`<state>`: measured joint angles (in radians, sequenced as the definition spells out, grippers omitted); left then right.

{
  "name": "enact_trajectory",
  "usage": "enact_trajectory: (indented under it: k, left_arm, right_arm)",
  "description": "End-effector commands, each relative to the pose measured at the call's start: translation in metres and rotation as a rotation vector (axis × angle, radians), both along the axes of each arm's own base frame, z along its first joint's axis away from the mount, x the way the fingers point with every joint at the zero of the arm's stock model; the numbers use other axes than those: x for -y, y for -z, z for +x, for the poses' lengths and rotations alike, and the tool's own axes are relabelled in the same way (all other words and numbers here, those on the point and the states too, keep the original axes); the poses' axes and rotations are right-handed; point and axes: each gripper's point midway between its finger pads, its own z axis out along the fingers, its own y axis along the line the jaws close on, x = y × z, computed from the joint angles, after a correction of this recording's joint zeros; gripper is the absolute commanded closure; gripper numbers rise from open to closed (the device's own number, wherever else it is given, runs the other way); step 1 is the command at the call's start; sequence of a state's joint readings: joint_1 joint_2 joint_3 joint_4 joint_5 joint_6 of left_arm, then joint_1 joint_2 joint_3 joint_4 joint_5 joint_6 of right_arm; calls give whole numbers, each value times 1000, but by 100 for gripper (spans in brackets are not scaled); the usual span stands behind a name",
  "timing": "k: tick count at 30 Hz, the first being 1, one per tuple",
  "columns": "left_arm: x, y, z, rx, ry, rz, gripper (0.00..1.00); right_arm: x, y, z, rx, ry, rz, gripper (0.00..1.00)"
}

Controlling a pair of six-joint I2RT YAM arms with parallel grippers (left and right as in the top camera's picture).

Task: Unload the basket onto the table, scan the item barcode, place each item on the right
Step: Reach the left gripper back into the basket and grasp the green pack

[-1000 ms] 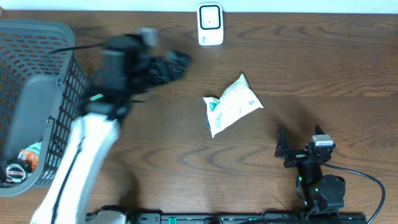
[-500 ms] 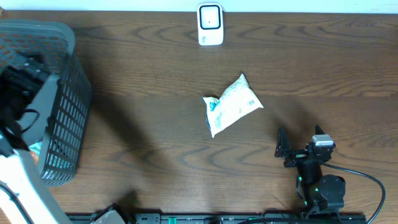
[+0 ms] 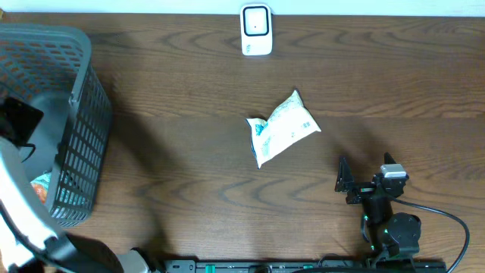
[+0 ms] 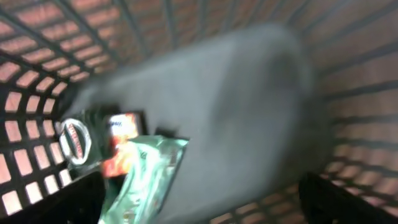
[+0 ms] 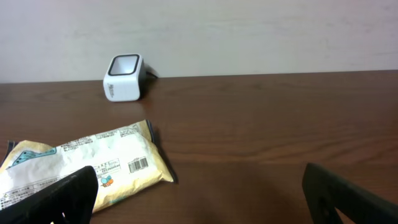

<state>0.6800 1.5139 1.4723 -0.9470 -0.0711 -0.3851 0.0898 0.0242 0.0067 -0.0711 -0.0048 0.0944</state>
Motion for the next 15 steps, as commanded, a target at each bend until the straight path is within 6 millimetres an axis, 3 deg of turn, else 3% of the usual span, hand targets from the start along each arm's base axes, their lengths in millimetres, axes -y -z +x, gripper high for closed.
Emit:
enact_trajectory:
  k: [1, 8, 15]
  left_arm:
    - [-11, 28, -5, -122, 0, -15, 12]
    - [-19, 84, -28, -266, -87, -98, 15]
    - [-23, 117, -48, -305, -136, -153, 15]
  right_arm:
    - [0, 1, 0, 0, -2, -6, 1]
    - [0, 1, 0, 0, -2, -6, 1]
    - [0, 1, 0, 0, -2, -6, 1]
